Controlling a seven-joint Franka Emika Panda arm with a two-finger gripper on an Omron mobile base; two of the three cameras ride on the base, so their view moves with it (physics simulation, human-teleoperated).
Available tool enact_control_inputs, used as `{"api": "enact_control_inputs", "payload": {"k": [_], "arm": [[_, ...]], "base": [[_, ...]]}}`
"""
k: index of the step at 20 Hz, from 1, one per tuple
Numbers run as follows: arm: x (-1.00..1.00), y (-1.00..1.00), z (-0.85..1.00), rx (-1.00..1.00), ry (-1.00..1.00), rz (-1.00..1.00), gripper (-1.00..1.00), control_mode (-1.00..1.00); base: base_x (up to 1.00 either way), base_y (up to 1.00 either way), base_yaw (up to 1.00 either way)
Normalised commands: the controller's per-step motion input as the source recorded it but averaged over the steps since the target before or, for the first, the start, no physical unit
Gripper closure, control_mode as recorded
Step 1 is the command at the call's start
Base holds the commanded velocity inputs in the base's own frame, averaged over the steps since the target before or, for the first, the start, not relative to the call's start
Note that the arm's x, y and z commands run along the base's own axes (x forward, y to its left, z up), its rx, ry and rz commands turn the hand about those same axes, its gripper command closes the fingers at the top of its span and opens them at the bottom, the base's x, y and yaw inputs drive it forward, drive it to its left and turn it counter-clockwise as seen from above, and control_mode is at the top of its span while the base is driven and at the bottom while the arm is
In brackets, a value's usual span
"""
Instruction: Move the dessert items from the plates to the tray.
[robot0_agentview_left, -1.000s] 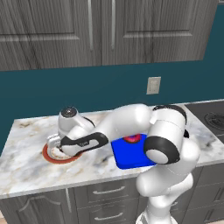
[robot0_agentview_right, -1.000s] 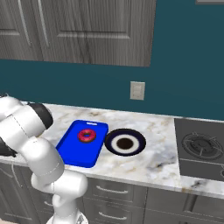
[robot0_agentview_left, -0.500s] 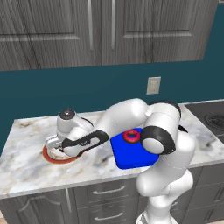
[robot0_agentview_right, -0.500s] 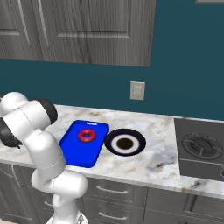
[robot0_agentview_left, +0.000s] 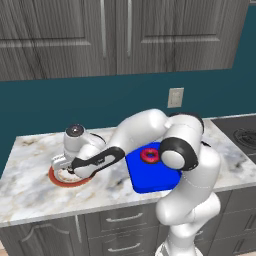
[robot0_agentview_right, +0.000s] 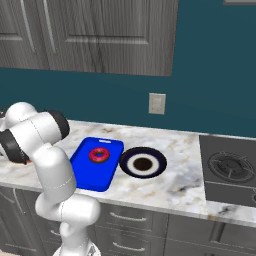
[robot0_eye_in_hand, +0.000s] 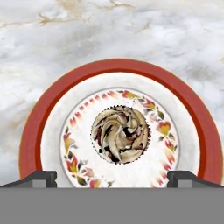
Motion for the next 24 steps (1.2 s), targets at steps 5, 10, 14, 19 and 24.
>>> {"api": "enact_control_inputs", "payload": {"k": [5,10,14,19,24], "arm": [[0.04,0.0,-0.06,0.0,0.0,0.0,-1.0,-1.0],[0.0,-0.01,-0.03,0.0,0.0,0.0,-1.0,-1.0],[0.03,-0.01,-0.1,0.0,0.0,0.0,-1.0,-1.0],[0.06,-0.16,-0.02,0.0,0.0,0.0,-1.0,-1.0],[0.16,0.0,-0.17,0.0,0.0,0.0,-1.0,-1.0]], "base": [[0.0,0.0,0.0],[0.0,0.0,0.0],[0.0,0.0,0.0],[0.0,0.0,0.0],[0.0,0.0,0.0]]}}
